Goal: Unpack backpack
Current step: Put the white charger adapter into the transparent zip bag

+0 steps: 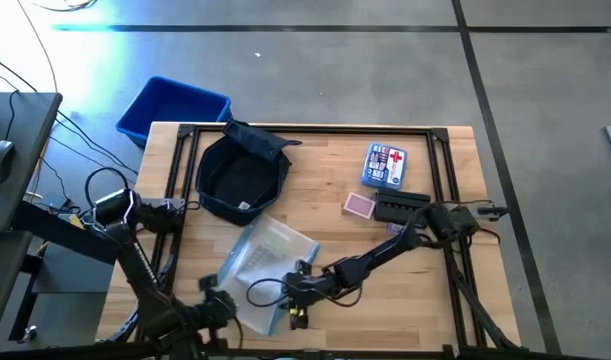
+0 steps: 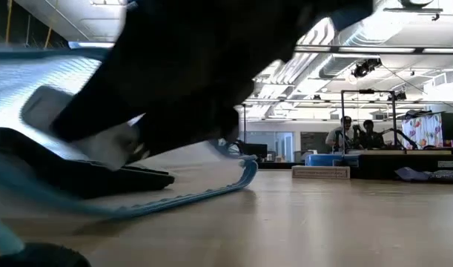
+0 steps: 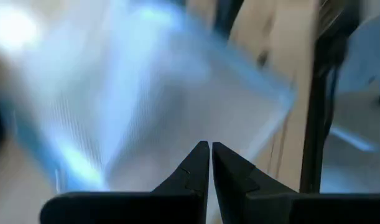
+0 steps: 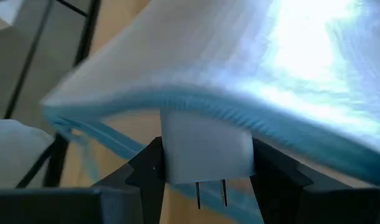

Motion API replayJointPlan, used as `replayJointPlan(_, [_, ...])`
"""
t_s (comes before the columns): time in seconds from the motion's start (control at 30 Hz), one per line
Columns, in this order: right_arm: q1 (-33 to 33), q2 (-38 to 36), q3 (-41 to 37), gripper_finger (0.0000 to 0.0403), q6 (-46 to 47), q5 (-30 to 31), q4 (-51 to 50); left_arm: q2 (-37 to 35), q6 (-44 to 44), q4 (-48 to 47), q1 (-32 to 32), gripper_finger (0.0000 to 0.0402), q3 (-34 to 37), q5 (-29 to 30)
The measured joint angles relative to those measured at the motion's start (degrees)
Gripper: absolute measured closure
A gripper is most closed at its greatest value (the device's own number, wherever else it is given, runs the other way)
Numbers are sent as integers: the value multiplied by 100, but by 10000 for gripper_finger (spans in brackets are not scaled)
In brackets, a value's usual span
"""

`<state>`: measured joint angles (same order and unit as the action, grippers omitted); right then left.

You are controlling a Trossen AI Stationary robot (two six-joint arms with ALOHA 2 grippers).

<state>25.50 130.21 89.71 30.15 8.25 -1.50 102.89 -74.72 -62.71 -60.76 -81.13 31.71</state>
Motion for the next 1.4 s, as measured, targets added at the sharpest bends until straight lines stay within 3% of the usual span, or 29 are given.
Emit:
replayJointPlan(0.23, [-67, 671, 1660, 236, -294, -20, -1211, 15, -1338, 243, -632, 402, 848, -398])
replayJointPlan(0.33, [-96, 871, 2169, 236, -479, -36, -1411, 17, -1906, 329, -834, 402, 1061, -236])
replayJointPlan(0.63, [-191, 982, 2553, 236, -379, -856, -1418, 266, -2333, 1212, -947, 402, 1658, 550])
replayJointPlan(0.77, [-189, 982, 2553, 236, -298, -1059, -1548, 352, -2032, 1593, -776, 402, 1686, 999])
replayJointPlan(0.97, [-190, 996, 2551, 236, -16, -1283, -1690, 372, -811, 2354, -318, 402, 1686, 1420])
replayJointPlan(1.13, [-258, 1110, 2550, 236, 195, -1273, -1760, 356, 273, 2689, -15, 402, 1429, 862])
replayJointPlan(1.4, [-467, 1146, 2547, 236, 63, -1151, -1369, 323, 1053, 2322, -47, 402, 325, 210])
